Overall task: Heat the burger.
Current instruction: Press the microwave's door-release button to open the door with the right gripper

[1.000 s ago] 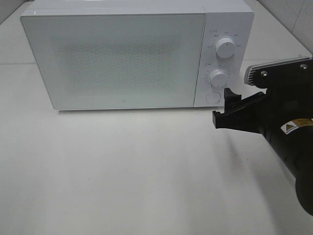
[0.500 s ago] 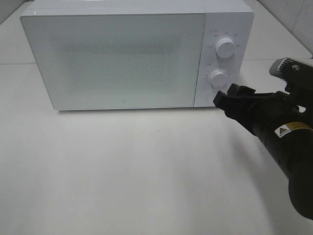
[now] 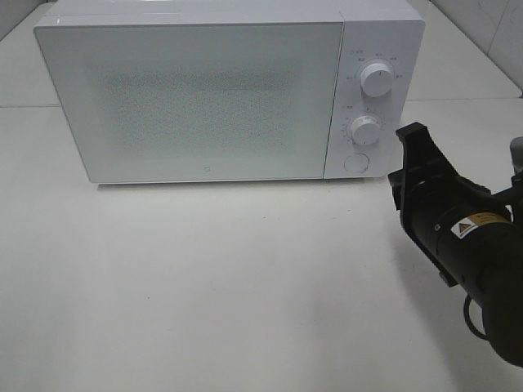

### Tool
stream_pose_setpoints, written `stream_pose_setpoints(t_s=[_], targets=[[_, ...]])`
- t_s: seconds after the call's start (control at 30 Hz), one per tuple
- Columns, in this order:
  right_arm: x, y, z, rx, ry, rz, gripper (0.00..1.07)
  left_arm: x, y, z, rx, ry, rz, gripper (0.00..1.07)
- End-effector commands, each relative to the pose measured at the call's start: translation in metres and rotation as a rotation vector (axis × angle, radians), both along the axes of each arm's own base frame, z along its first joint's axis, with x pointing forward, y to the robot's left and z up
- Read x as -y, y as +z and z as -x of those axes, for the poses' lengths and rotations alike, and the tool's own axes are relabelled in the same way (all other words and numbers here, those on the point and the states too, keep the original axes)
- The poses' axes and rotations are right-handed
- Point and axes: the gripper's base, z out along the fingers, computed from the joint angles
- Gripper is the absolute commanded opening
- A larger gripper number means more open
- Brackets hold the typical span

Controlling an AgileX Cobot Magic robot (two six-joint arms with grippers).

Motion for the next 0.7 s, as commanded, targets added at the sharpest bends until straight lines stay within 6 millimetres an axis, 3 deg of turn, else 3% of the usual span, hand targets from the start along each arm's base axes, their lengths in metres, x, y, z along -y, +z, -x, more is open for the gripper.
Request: stream_pose_setpoints(t_s=[0.03, 0.4, 0.7], targets=[[-0.004, -0.002, 0.001, -0.038, 0.011, -0.079, 0.0, 0.0, 0.0, 0.003, 0.033, 0.001, 0.003, 0.87], [-0.011, -0.008, 0.003, -0.118, 0.051, -0.183, 0.0, 0.0, 0.0, 0.003, 0.033, 0.001, 0.003, 0.87], [-0.003, -0.013, -0.019, -0.137, 0.028, -0.208, 0.0, 0.0, 0.0, 0.003, 0.033, 0.001, 0.003, 0.87]])
